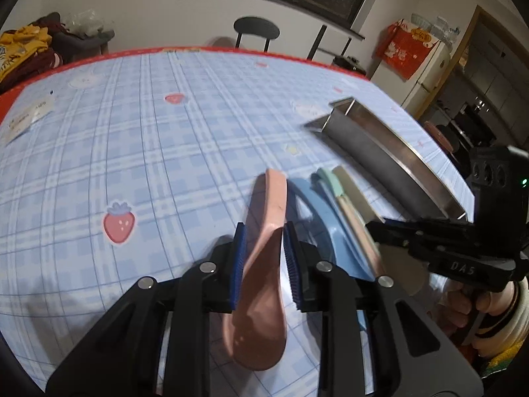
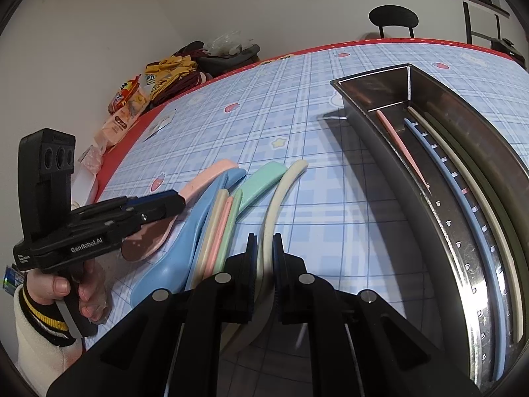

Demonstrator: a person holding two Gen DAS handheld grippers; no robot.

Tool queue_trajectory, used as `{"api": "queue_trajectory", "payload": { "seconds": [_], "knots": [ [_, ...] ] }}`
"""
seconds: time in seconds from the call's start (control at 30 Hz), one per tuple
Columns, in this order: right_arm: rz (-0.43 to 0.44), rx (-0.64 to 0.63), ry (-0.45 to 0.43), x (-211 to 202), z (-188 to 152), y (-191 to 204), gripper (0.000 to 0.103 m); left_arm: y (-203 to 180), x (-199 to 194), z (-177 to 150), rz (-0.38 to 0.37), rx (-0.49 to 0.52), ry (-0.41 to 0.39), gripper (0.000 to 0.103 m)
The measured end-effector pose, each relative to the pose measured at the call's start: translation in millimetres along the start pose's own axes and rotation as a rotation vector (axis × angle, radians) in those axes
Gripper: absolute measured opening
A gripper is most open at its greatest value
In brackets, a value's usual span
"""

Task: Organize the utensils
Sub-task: 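Carry the pink and cream spoons into the steel holder and open both tools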

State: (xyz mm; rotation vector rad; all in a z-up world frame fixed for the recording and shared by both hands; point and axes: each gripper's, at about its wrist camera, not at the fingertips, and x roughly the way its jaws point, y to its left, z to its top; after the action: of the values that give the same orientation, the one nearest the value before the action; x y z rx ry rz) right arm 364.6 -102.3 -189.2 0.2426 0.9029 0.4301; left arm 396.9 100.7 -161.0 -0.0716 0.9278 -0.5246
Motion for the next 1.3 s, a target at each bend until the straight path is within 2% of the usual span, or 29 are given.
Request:
{"api": "queue_trajectory", "payload": {
  "seconds": [0.33, 0.53, 0.77, 0.9, 0.97, 1.03, 1.17, 1.3],
  "knots": [
    [0.007, 0.006, 0.0, 0, 0, 0, 0.01, -25, 6, -5, 0.057, 0.118, 0.011, 0.023],
    [0.005, 0.005, 0.0, 0, 0, 0, 0.01, -20, 7, -3, 0.045, 0.098, 0.012, 0.024],
    [0.006, 0.005, 0.0, 0, 0, 0, 0.01, -37, 9, -7, 0.175, 0.177, 0.01, 0.024],
    [0.004, 0.001, 0.0, 0, -1, -1, 0.01, -30, 7, -6, 0.241, 0.131, -0.004, 0.021],
    [0.001, -0.002, -0.001, 0, -1, -1, 0.01, -21, 3, -5, 0.217, 0.09, -0.017, 0.02],
    [-0.007, -0.005, -0.01, -1, -1, -1, 0.009, -14, -1, -4, 0.184, 0.06, -0.031, 0.013],
    [-0.003, -0.01, -0.031, -5, -2, -1, 0.009, -7, -5, -3, 0.148, 0.024, -0.041, 0.012],
    [0.0, -0.007, -0.04, -8, -2, -4, 0.009, -7, -5, -3, 0.146, 0.017, -0.046, 0.011]
  ]
}}
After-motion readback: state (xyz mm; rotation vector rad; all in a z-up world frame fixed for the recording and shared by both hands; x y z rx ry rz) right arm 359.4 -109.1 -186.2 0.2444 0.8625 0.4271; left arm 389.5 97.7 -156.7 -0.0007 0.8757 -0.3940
